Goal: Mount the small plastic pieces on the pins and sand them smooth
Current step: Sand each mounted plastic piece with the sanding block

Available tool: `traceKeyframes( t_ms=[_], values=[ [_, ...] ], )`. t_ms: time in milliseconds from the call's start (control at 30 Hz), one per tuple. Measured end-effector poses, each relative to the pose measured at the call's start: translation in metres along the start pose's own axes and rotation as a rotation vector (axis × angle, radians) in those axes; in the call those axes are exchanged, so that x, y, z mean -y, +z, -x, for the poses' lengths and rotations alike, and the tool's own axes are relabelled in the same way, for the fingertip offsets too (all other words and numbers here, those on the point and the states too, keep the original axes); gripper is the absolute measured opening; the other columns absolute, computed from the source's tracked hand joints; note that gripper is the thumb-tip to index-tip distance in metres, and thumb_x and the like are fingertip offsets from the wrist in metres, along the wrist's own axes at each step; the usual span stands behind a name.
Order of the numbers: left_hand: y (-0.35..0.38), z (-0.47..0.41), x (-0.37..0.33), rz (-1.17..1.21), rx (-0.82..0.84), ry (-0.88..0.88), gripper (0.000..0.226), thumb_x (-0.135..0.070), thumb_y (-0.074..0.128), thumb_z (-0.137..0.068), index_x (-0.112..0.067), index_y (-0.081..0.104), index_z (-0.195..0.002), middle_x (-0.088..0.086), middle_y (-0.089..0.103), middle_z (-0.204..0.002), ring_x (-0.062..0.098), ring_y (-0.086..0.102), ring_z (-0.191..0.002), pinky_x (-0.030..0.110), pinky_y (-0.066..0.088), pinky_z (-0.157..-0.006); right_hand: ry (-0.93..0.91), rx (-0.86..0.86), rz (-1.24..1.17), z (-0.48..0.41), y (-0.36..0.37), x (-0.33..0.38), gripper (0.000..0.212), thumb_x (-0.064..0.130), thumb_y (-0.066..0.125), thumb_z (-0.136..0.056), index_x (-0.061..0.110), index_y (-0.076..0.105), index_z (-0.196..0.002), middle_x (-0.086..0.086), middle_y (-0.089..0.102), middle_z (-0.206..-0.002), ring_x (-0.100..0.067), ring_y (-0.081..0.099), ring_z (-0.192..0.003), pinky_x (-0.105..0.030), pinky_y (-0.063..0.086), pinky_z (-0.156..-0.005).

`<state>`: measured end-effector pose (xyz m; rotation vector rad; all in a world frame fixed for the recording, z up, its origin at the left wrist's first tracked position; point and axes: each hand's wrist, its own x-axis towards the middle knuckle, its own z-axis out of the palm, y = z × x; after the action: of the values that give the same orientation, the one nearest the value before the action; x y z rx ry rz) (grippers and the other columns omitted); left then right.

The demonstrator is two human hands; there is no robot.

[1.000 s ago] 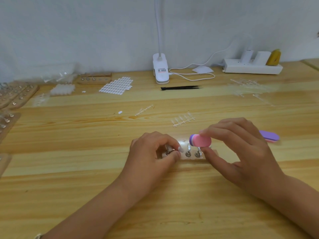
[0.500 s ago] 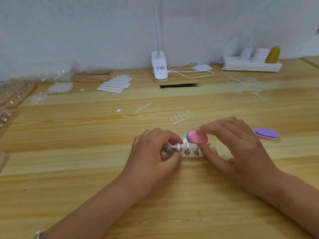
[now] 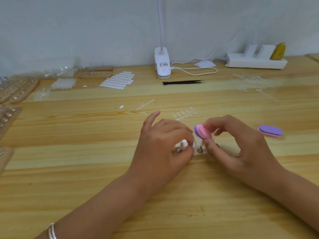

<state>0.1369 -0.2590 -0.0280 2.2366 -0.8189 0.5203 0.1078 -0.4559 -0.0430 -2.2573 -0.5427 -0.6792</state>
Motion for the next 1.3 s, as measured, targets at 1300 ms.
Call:
traceKeyframes(
  t_ms=[1300],
  values=[
    [-0.007, 0.011, -0.011, 0.749, 0.064, -0.249, 0.022, -0.026, 0.068, -0.085, -0.028, 0.067, -0.107, -0.011, 0.067, -0.101, 0.013, 0.064, -0.097, 0.021, 0.050, -0.081, -0.119, -0.220, 0.048, -0.002, -0.007, 0.011, 0.022, 0.016, 0.065, -0.092, 0.020, 0.059, -0.113, 0.015, 0.062, -0.106, -0.008, 0.061, -0.094, -0.012, 0.042, -0.092]
  ],
)
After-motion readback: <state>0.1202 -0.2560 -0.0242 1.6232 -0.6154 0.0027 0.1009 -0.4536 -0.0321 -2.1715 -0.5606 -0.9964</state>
